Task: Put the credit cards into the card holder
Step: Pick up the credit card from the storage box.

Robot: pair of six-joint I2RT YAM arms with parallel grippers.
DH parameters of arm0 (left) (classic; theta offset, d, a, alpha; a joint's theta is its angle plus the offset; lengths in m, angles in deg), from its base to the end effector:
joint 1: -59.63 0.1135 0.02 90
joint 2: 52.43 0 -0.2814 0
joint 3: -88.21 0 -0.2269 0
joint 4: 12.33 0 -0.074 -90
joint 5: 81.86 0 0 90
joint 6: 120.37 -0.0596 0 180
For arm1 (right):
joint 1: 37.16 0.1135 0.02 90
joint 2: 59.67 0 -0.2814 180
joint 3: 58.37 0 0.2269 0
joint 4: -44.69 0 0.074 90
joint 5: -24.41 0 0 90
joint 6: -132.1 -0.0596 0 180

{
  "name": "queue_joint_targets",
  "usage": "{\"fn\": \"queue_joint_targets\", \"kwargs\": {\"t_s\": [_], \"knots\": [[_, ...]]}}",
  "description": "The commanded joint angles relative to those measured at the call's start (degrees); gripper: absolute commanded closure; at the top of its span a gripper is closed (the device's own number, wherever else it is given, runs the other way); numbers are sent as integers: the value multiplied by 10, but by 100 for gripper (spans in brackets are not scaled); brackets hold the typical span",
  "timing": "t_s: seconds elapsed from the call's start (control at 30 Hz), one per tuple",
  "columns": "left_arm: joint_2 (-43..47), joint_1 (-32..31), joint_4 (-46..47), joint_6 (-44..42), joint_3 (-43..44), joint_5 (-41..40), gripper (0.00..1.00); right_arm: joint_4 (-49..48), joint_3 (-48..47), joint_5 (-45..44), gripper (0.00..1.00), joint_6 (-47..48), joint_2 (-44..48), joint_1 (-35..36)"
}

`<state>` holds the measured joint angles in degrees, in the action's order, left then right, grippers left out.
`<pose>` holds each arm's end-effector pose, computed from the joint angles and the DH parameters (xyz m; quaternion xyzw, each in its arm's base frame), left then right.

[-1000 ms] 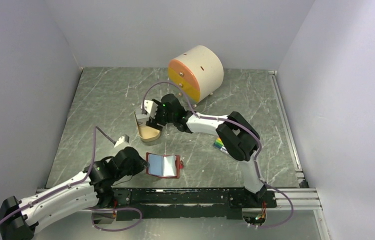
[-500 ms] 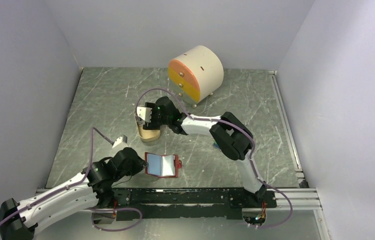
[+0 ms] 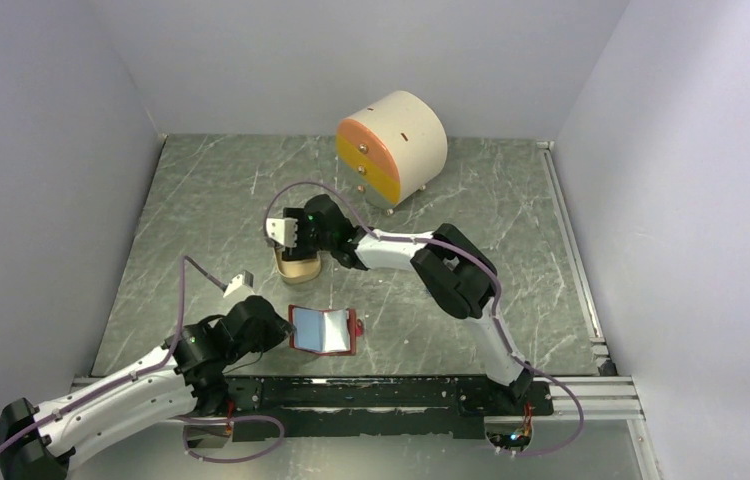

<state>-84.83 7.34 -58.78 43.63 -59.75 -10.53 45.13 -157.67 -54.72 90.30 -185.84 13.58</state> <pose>0.0754 -0.0663 0.1677 -0.2314 0.8898 -0.2559 0.2986 0.3117 0.3991 0.1773 -0.6782 0.5151 0.0924 0.5159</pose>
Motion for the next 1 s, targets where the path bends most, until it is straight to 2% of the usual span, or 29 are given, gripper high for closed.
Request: {"fn": "queue_joint_targets", "kwargs": {"t_s": [0.0,0.3,0.57,0.67,0.83,0.97], "knots": [[-1,-3,6,3,-10,-1,91,7,-12,3,27,21,-10,5],[-8,-3,7,0,-7,-2,91,18,-23,-8,29,36,-21,14],[10,-3,-4,5,-10,-5,91,13,-42,-34,38,15,-24,14],[11,-3,-2,6,-12,-4,91,12,-38,-25,46,5,-17,13],[2,-3,1,4,-10,-1,91,19,-38,-15,47,-1,-10,13],[2,-3,-1,6,-12,-1,91,23,-39,-12,53,-1,-10,14]]}}
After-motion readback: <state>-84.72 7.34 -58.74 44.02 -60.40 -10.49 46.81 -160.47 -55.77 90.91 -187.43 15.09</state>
